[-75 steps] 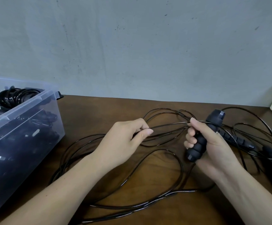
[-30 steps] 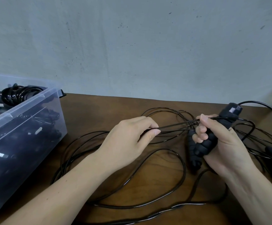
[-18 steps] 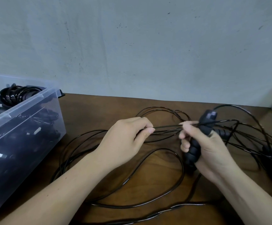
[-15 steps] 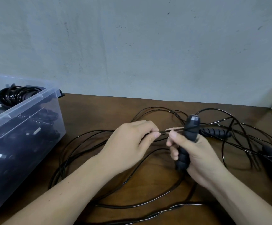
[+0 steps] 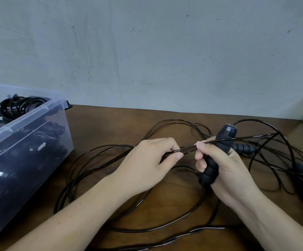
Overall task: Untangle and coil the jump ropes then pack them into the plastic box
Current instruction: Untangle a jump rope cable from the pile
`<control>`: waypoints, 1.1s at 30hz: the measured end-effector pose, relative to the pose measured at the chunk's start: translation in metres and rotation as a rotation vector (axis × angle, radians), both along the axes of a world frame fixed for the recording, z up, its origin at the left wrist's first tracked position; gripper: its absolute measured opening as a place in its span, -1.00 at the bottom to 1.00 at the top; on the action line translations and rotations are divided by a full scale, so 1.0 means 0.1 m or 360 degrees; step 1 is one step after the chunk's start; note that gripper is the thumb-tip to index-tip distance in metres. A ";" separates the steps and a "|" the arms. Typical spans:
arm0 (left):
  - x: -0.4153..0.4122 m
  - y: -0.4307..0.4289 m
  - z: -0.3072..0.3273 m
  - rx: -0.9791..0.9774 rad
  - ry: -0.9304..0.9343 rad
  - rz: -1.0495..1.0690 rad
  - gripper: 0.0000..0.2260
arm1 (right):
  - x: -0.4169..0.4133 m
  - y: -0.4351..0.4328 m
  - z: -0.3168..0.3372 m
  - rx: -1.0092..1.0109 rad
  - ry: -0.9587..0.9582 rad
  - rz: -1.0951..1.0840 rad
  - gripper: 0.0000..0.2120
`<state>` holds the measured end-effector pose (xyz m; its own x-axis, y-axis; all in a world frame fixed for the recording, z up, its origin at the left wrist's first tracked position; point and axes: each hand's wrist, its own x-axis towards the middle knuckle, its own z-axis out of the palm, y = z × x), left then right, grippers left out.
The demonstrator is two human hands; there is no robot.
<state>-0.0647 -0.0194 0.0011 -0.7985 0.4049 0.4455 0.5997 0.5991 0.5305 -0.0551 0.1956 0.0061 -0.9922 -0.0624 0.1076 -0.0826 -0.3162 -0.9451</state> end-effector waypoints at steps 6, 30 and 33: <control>-0.08 -0.14 0.10 0.0076 0.0008 0.0103 -0.79 | -0.04 0.15 0.15 -0.0182 -0.0039 -0.0047 -0.80; 0.02 -0.06 0.06 0.0009 0.0085 0.0073 -0.78 | -0.02 -0.06 -0.11 0.0063 -0.0080 0.0139 -0.87; 0.05 -0.02 0.04 -0.0059 0.0086 0.0028 -0.82 | 0.04 -0.10 -0.13 0.0130 0.0034 0.0152 -0.83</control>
